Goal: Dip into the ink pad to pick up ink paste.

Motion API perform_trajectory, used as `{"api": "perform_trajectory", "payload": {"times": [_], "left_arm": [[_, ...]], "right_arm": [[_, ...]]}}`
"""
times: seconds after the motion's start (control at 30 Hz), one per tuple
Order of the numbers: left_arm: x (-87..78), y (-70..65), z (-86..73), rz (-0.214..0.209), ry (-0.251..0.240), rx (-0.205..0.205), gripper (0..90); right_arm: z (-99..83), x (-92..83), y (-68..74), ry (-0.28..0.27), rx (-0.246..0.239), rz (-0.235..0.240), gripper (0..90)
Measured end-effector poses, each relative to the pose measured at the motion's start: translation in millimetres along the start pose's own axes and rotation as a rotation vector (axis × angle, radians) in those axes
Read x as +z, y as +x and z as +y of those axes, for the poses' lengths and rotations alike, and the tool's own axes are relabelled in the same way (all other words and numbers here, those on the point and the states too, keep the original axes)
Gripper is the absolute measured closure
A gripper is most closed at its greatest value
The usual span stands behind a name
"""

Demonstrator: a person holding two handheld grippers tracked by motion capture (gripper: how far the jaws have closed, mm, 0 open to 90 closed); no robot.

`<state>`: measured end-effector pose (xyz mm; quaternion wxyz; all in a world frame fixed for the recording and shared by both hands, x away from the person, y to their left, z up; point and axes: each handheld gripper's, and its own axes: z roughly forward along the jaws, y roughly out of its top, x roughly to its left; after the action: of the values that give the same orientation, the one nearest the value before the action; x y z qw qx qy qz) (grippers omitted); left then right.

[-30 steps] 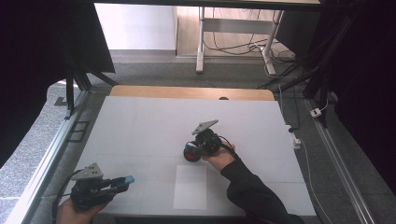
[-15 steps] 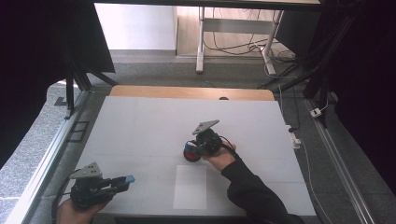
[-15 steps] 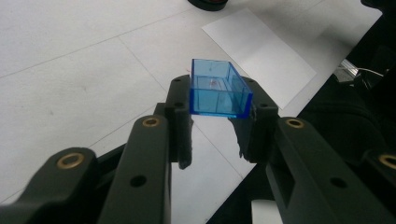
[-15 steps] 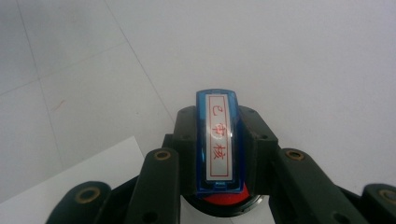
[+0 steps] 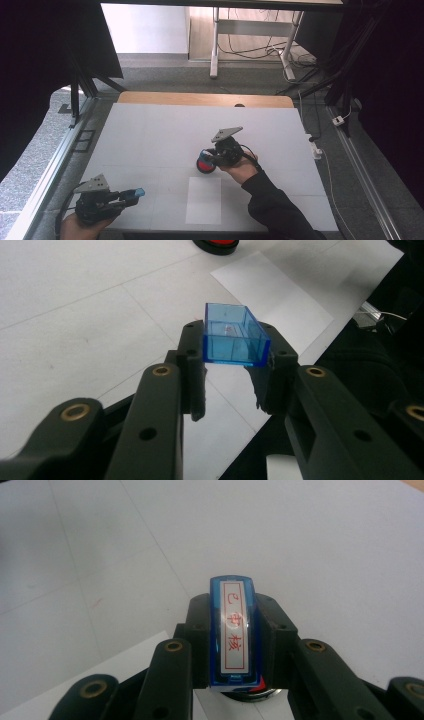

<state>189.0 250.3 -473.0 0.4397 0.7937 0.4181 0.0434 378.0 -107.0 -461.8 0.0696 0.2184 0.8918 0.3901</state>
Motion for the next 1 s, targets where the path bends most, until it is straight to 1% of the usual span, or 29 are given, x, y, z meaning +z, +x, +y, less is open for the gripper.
{"api": "perform_trajectory", "payload": {"times": [0.2, 0.47, 0.73, 1.0], "left_arm": [[-0.7, 0.3, -0.2, -0.003, -0.006, 0.005, 68.4], [-0.6, 0.0, -0.1, -0.013, -0.006, 0.007, 68.4], [-1.0, 0.6, -0.5, -0.020, -0.013, 0.014, 68.4], [-1.5, 0.5, 0.1, -0.018, -0.014, 0.021, 68.4]], "right_arm": [[1.3, -11.6, 1.1, -0.027, 0.013, 0.021, 70.5], [2.0, -25.8, 8.7, -0.053, -0.011, 0.060, 70.5], [3.0, -37.4, 21.8, -0.093, -0.042, 0.094, 70.5], [1.3, -47.3, 35.3, -0.104, -0.056, 0.128, 70.5]]}}
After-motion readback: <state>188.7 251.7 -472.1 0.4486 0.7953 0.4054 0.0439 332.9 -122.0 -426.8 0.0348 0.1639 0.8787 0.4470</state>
